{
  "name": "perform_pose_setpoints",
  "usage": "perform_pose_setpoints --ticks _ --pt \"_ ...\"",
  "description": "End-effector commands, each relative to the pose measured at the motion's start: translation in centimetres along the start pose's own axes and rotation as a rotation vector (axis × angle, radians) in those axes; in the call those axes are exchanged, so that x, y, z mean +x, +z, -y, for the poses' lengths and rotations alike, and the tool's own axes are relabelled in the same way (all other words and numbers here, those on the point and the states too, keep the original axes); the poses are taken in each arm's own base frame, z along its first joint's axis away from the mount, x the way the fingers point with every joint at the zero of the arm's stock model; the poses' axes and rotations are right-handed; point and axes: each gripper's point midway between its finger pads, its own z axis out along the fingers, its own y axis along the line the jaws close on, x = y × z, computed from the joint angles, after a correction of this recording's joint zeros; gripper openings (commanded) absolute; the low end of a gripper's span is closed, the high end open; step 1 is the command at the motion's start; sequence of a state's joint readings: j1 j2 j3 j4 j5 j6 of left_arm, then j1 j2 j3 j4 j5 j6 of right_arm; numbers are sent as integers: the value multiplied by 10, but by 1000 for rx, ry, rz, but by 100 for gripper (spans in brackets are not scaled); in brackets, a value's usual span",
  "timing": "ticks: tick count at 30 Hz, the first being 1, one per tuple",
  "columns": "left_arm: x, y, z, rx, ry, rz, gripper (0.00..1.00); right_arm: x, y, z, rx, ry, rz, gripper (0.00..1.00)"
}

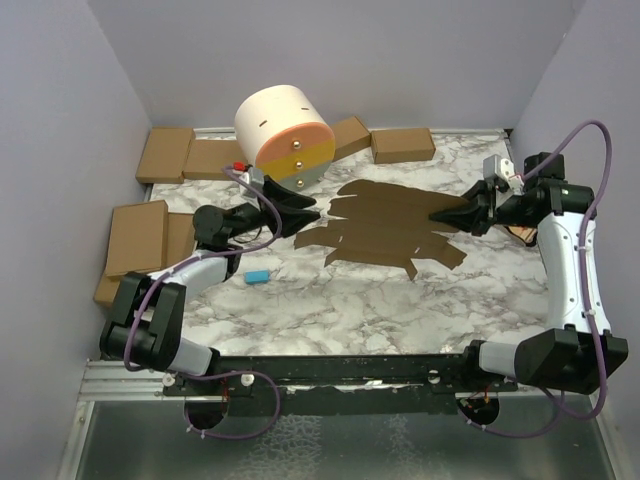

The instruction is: Fold the paper box

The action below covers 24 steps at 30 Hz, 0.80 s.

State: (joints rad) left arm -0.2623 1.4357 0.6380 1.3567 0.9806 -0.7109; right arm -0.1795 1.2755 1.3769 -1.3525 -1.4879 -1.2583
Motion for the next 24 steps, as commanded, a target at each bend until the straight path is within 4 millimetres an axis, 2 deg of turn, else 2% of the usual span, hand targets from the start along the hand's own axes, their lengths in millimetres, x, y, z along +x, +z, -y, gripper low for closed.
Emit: perform_pose_setpoints --ticks 1,4,11,17,24 --pt "21 2 5 31 92 -72 45 -12 5 -16 -33 -32 48 1" --pt "26 4 6 49 92 -80 45 -11 7 -20 -43 -27 49 1" --pt "38 8 32 166 88 -92 45 -12 8 -18 -45 -25 50 1" --pt "42 11 43 213 70 -101 47 -13 8 -16 -46 -19 55 1" --pt "42 18 40 203 55 -76 48 -14 8 -18 -51 -11 72 1"
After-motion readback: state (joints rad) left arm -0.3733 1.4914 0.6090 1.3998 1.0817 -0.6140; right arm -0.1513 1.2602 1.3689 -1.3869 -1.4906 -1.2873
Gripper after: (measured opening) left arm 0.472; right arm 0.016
